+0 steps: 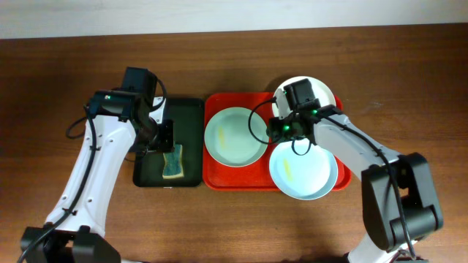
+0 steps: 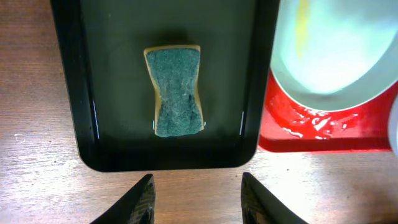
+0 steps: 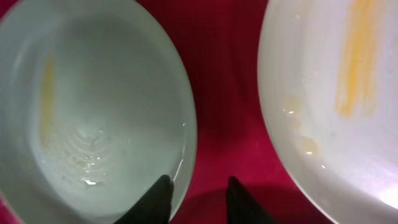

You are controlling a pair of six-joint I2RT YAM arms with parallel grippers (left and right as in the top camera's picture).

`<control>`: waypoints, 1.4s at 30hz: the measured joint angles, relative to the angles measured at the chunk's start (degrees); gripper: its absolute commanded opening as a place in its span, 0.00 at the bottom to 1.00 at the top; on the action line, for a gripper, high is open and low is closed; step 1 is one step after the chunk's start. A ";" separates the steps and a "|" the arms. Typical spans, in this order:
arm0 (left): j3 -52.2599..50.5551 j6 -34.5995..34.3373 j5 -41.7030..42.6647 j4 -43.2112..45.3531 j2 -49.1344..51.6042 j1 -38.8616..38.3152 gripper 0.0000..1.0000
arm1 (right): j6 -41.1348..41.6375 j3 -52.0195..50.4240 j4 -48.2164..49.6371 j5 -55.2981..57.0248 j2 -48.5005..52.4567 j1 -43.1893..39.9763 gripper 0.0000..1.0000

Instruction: Clean dirty plates on tray and stack at the side

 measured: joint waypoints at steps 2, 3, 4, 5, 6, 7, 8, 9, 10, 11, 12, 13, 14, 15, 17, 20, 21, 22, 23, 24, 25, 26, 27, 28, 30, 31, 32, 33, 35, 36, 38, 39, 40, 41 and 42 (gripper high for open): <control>-1.05 -0.02 -0.07 0.57 0.00 0.00 0.45 | 0.00 0.00 0.13 0.55 0.63 0.13 0.27; -1.49 0.00 -0.07 0.83 0.00 0.00 0.46 | 0.00 0.00 0.39 0.72 0.98 0.13 0.27; -1.66 -0.02 -0.11 1.05 0.02 0.00 0.46 | 0.00 0.00 0.68 0.72 1.27 0.13 0.27; -1.73 -0.02 -0.22 1.36 0.02 0.00 0.47 | -0.02 0.00 0.94 0.68 1.62 0.13 0.27; -1.73 -0.02 -0.24 1.75 0.07 0.00 0.47 | -0.02 0.00 1.05 0.66 1.95 0.13 0.27; -1.73 -0.02 -0.24 2.14 0.11 0.00 0.48 | 0.02 0.00 1.07 0.66 2.23 0.13 0.27; -1.73 -0.02 -0.26 2.29 0.11 0.00 0.49 | -0.02 0.00 1.07 0.63 2.45 0.13 0.27; -1.73 -0.02 -0.26 2.58 0.11 0.00 0.49 | 0.02 0.00 1.29 0.50 2.60 0.13 0.27; -1.73 -0.02 -0.26 2.73 0.11 0.00 0.49 | 0.13 0.00 1.44 0.48 2.62 0.13 0.26; -1.73 -0.02 -0.26 2.80 0.11 0.00 0.49 | 0.63 0.00 1.77 0.50 2.67 0.13 0.22; -1.73 -0.02 -0.26 2.80 0.11 0.00 0.50 | 1.42 0.00 2.27 0.48 2.69 0.13 0.11; -1.73 -0.02 -0.26 2.82 0.11 0.00 0.52 | 1.53 0.00 2.60 0.50 2.71 0.13 0.09; -1.73 -0.02 -0.28 2.82 0.11 0.00 0.55 | 2.60 0.00 3.41 0.31 2.71 0.13 0.09; -1.73 -0.02 -0.31 2.89 0.11 0.00 0.55 | 2.82 0.00 3.58 0.24 2.71 0.13 0.09; -1.73 -0.04 -0.31 3.02 0.11 0.00 0.55 | 3.65 0.00 3.58 0.24 2.71 0.13 0.11; -1.73 -0.04 -0.28 3.19 0.11 0.00 0.54 | 4.87 0.00 3.58 0.26 2.71 0.13 0.28; -1.73 -0.07 -0.28 3.21 0.11 0.00 0.55 | 5.09 0.00 3.58 0.26 2.71 0.13 0.28; -1.73 -0.04 -0.28 3.21 0.11 0.00 0.54 | 5.35 0.00 3.56 0.24 2.71 0.13 0.28; -1.73 -0.04 -0.28 3.21 0.11 0.00 0.55 | 5.55 0.00 3.54 0.26 2.73 0.13 0.27; -1.73 -0.04 -0.28 3.21 0.11 0.00 0.54 | 5.75 0.00 3.54 0.26 2.71 0.13 0.23; -1.73 -0.04 -0.28 3.21 0.11 0.00 0.55 | 5.84 0.00 3.54 0.26 2.73 0.13 0.20; -1.73 -0.04 -0.28 3.21 0.11 0.00 0.55 | 6.27 0.00 3.56 0.24 2.80 0.13 0.17; -1.73 -0.04 -0.28 3.21 0.11 0.00 0.54 | 6.71 0.00 3.61 0.24 2.95 0.15 0.13; -1.73 -0.04 -0.28 3.19 0.11 0.00 0.55 | 7.10 0.00 3.58 0.24 3.17 0.20 0.11; -1.73 -0.04 -0.28 3.19 0.11 0.00 0.55 | 7.63 -0.02 3.61 0.22 3.54 0.35 0.08; -1.73 -0.04 -0.28 3.21 0.11 0.00 0.55 | 7.67 -0.02 3.65 0.15 3.58 0.48 0.04; -1.73 -0.04 -0.28 3.21 0.11 0.00 0.56 | 7.85 0.00 3.63 -0.13 3.58 0.57 0.04; -1.73 -0.04 -0.28 3.21 0.11 0.00 0.56 | 7.98 0.00 3.52 -0.63 3.58 0.59 0.04; -1.73 -0.04 -0.31 3.21 0.11 0.00 0.56 | 8.76 0.00 2.58 -1.16 3.58 0.59 0.04; -1.73 -0.04 -0.28 3.19 0.11 0.00 0.55 | 9.49 0.00 1.70 -1.53 3.58 0.61 0.04; -1.73 -0.04 -0.28 3.21 0.11 0.00 0.53 | 10.58 0.00 0.72 -2.14 3.56 0.61 0.11; -1.73 -0.07 -0.28 3.19 0.11 0.00 0.53 | 10.95 0.00 0.39 -2.27 3.56 0.61 0.19; -1.73 -0.07 -0.28 3.21 0.11 0.00 0.52 | 11.34 0.00 0.00 -2.36 3.56 0.61 0.26; -1.73 -0.04 -0.31 3.19 0.11 0.00 0.50 | 12.09 -0.02 -0.79 -2.36 3.56 0.63 0.29; -1.73 -0.02 -0.31 3.19 0.11 0.00 0.50 | 12.28 -0.04 -1.03 -2.32 3.56 0.63 0.28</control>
